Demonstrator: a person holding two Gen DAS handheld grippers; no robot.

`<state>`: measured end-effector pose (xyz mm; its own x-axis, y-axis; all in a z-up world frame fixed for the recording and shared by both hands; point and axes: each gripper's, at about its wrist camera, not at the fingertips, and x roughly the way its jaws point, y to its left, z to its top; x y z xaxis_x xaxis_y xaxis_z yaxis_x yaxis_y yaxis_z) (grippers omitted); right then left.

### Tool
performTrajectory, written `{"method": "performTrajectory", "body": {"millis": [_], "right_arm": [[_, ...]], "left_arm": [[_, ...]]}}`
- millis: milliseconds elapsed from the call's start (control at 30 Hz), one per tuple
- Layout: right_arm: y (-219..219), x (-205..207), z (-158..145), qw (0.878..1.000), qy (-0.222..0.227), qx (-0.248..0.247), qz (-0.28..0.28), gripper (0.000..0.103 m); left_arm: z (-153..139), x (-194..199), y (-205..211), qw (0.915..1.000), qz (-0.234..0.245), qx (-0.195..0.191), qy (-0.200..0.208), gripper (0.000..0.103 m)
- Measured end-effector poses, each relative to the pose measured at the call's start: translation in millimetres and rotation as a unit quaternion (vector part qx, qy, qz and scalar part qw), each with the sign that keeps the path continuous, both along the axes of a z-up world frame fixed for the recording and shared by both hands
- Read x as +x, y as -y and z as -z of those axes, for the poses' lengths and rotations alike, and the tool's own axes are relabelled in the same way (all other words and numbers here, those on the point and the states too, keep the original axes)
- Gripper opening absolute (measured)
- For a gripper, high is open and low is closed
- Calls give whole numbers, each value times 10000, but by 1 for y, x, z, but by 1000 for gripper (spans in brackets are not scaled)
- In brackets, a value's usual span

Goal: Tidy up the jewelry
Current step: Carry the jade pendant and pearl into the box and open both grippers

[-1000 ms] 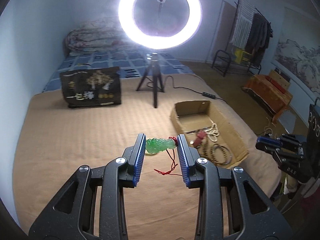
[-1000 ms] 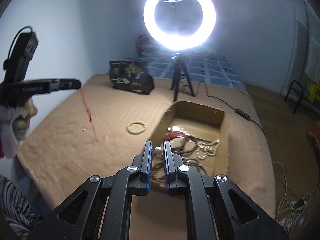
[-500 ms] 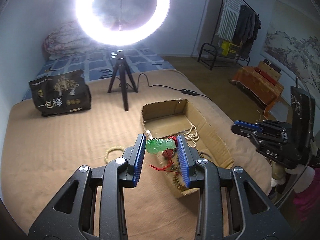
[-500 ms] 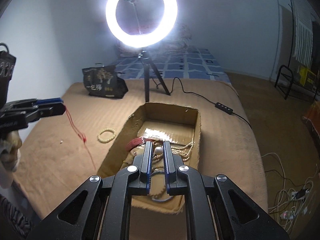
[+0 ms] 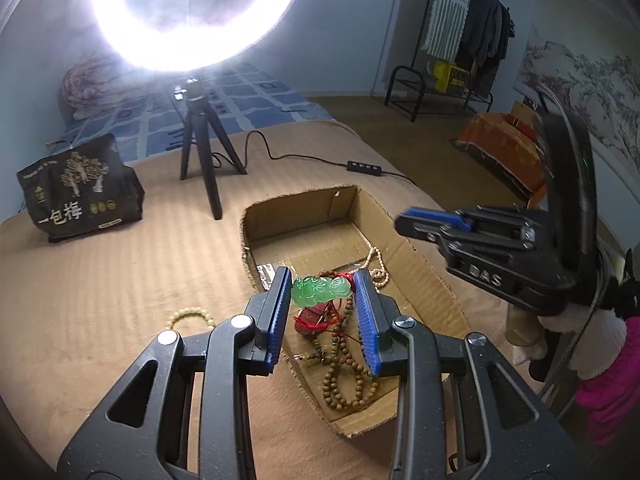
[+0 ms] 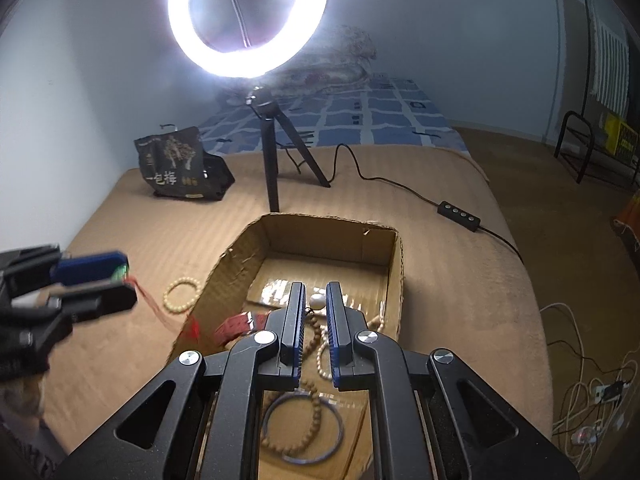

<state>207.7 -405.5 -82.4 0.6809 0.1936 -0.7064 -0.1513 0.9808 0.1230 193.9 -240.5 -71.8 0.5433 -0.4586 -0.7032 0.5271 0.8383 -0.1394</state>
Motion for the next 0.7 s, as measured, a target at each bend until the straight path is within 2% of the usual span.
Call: {"method": "performTrajectory", "body": {"millis": [233, 533, 567, 600, 633, 667, 700], "right_arm": [[4, 20, 15, 9998, -133, 76, 101, 9], [5, 30, 25, 9997, -193, 45, 141, 11], [5, 31, 26, 9996, -202, 39, 174, 19], [6, 31, 26, 9996, -207, 43, 203, 34], [6, 31, 26, 9995, -201, 40, 237, 43], [6, 30, 26, 9994, -168, 29, 289, 60], [6, 29, 25, 9993, -113, 23, 343, 69]], "left_arm": [[18, 5, 12, 9998, 101, 142, -77, 32], [27, 6, 13, 9995, 157, 252, -142, 32], [27, 6, 14, 9994, 159, 263, -139, 32], [27, 5, 14, 9994, 174, 278, -143, 32], [28, 5, 14, 9993, 195, 289, -149, 32], [28, 4, 14, 9992, 205, 303, -151, 33], [28, 4, 14, 9992, 210, 312, -155, 34]]}}
